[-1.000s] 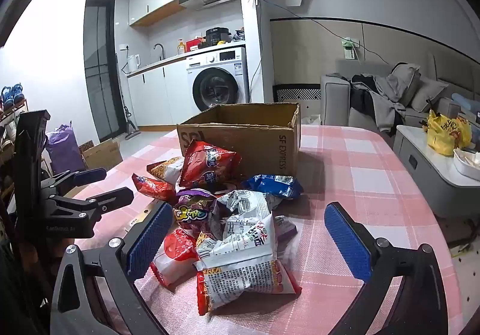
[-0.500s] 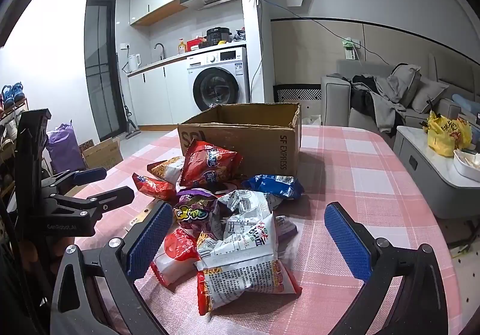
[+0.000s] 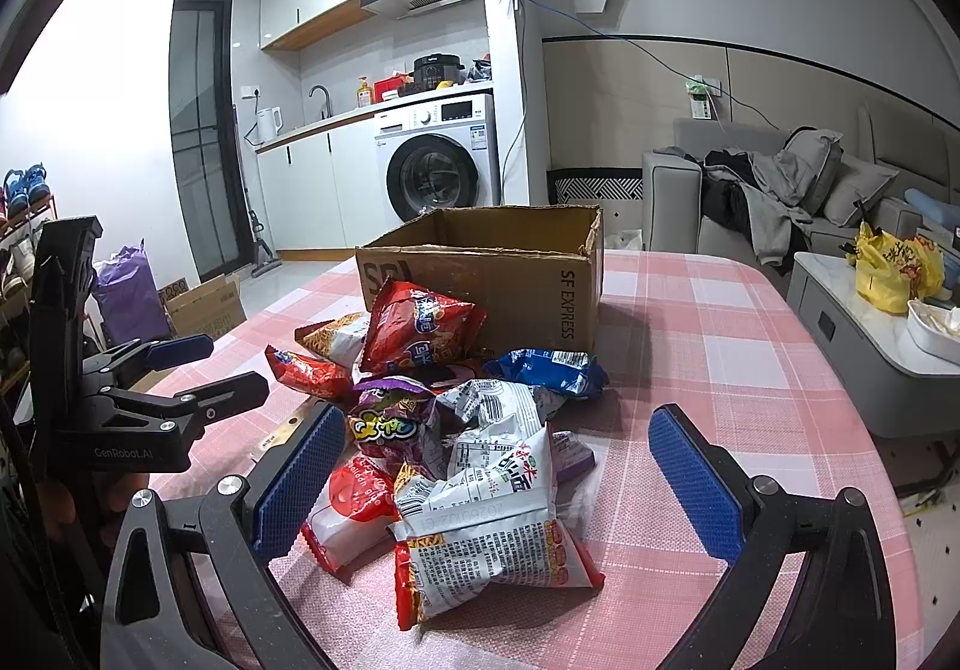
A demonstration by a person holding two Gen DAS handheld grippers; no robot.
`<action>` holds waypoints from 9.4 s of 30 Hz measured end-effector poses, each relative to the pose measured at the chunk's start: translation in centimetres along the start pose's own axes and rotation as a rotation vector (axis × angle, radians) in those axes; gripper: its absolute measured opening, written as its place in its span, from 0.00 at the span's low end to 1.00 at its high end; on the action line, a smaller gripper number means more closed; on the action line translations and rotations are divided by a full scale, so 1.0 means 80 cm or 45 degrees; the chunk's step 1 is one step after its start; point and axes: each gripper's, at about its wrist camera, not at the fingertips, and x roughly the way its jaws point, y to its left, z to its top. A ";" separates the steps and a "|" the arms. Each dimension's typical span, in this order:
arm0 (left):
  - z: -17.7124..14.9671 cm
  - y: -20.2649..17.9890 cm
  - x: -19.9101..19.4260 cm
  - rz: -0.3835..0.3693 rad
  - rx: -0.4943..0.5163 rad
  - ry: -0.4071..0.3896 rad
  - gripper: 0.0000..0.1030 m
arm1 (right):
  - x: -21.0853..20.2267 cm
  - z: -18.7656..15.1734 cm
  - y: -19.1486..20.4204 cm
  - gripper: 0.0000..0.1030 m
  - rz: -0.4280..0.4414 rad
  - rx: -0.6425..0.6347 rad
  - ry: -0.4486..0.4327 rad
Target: Organize snacks
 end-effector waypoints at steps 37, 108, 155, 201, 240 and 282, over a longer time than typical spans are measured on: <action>0.000 0.000 0.000 -0.002 -0.003 0.004 0.99 | -0.001 -0.001 0.001 1.00 0.000 -0.003 -0.004; -0.014 -0.010 0.108 -0.168 0.075 0.473 0.55 | 0.078 -0.029 -0.001 0.86 0.096 0.040 0.553; 0.078 -0.005 -0.040 -0.249 0.021 0.061 0.55 | 0.003 0.069 -0.015 0.61 0.147 0.164 0.163; 0.219 -0.009 0.174 -0.176 0.054 0.020 0.55 | 0.173 0.180 -0.041 0.61 0.120 0.293 0.103; 0.170 0.028 0.125 -0.081 0.028 0.067 0.99 | 0.128 0.157 -0.036 1.00 0.078 0.152 0.184; 0.039 0.043 0.125 -0.055 0.017 0.342 0.99 | 0.129 0.054 -0.044 1.00 0.002 0.049 0.482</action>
